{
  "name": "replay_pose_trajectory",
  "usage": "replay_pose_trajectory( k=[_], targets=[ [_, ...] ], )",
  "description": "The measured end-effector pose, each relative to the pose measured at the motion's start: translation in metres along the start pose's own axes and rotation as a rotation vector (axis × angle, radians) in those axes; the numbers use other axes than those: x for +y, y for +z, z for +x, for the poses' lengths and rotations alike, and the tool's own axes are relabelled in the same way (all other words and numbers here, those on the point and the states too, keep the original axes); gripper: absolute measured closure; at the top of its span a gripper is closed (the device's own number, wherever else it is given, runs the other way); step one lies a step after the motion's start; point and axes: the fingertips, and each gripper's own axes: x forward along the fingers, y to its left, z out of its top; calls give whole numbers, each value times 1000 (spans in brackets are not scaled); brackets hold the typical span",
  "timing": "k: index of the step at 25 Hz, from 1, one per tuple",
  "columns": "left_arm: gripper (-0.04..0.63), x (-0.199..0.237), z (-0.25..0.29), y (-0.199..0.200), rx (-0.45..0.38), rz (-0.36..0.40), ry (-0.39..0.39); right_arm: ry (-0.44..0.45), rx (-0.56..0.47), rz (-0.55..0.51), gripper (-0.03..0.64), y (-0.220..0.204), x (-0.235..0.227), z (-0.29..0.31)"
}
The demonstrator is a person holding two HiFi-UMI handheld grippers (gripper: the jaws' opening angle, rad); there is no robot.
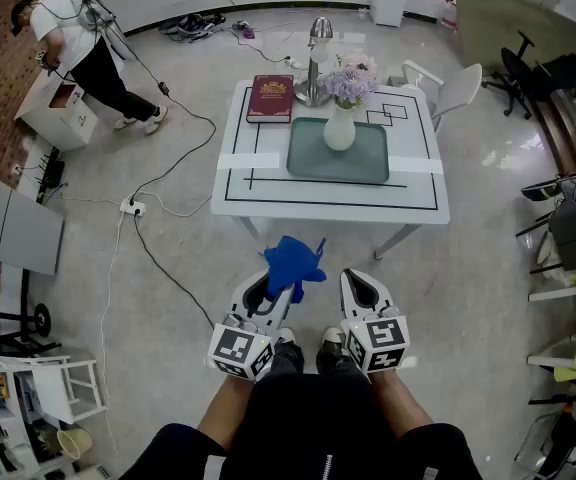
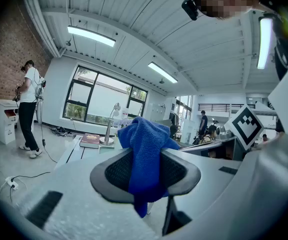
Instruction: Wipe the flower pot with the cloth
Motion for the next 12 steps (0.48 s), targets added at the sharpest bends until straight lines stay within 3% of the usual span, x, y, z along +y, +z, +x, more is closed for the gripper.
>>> replay_pose_trajectory(
  k=[12],
  targets=[
    [459,-5,4,-4,8,1,6,36,-23,27,609,1,-2,-2]
  ],
)
